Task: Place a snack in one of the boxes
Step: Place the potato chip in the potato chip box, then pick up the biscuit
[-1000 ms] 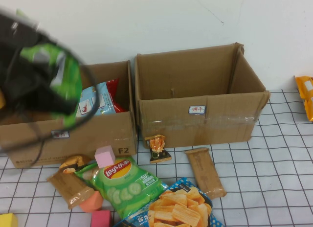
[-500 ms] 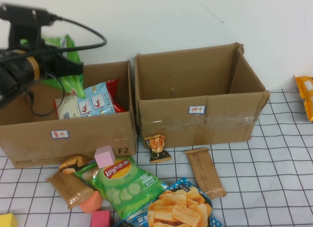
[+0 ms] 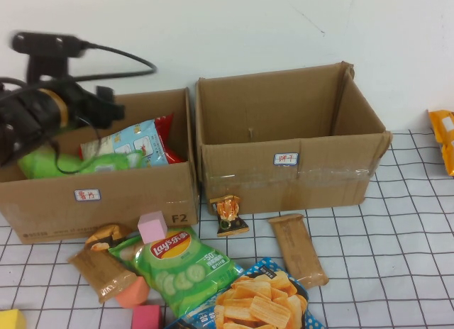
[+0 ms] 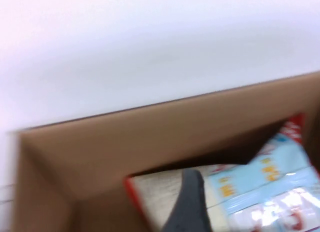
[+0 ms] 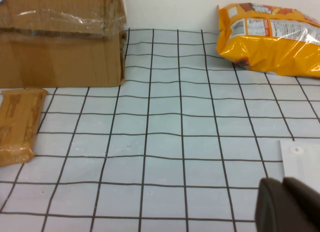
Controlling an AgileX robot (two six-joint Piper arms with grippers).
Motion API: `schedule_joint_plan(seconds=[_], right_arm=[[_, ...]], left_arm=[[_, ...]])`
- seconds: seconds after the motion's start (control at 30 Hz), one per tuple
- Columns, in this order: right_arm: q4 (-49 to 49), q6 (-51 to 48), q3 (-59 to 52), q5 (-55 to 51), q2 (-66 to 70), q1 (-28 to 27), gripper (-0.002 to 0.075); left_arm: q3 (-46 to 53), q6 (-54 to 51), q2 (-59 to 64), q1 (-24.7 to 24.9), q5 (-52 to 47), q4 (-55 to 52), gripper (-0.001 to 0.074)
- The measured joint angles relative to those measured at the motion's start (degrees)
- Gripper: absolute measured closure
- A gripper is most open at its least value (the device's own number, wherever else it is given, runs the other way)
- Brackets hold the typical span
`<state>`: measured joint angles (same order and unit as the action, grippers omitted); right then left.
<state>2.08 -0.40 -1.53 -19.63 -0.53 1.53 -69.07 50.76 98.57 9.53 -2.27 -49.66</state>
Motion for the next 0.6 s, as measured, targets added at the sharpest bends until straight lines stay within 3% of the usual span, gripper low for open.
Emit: schedule_joint_plan(seconds=[0.1, 0.17, 0.23, 0.3, 0.5, 0.6], right_arm=[[0.00, 0.00, 0.00, 0.00, 0.00, 0.00, 0.0727], [0.00, 0.00, 0.00, 0.00, 0.00, 0.00, 0.0727], [-0.43, 0.00, 0.00, 0.00, 0.00, 0.00, 0.0727], [-4.33, 1.71, 0.00, 0.23, 0.00, 0.00, 0.0727], [-34.60, 14.43, -0.10, 0.36, 0.00, 0.00, 0.0727], [-41.51, 13.99, -0.10, 1.32, 0.00, 0.00, 0.0727]], left_arm=[[0.00, 0.41, -4.05, 0.00, -6.33, 0.28, 0.0263], [0.00, -0.09, -8.54, 0.00, -10.59, 1.65, 0.0388], [0.24, -2.25, -13.99, 0.00, -13.31, 3.66, 0.0562], [1.80, -5.24, -19.59, 0.00, -13.99, 5.51, 0.0653], [13.63, -9.10, -38.28, 1.70, -12.31, 9.40, 0.0729], [23.08, -9.34, -48.33, 2.64, -9.86, 11.51, 0.0734]])
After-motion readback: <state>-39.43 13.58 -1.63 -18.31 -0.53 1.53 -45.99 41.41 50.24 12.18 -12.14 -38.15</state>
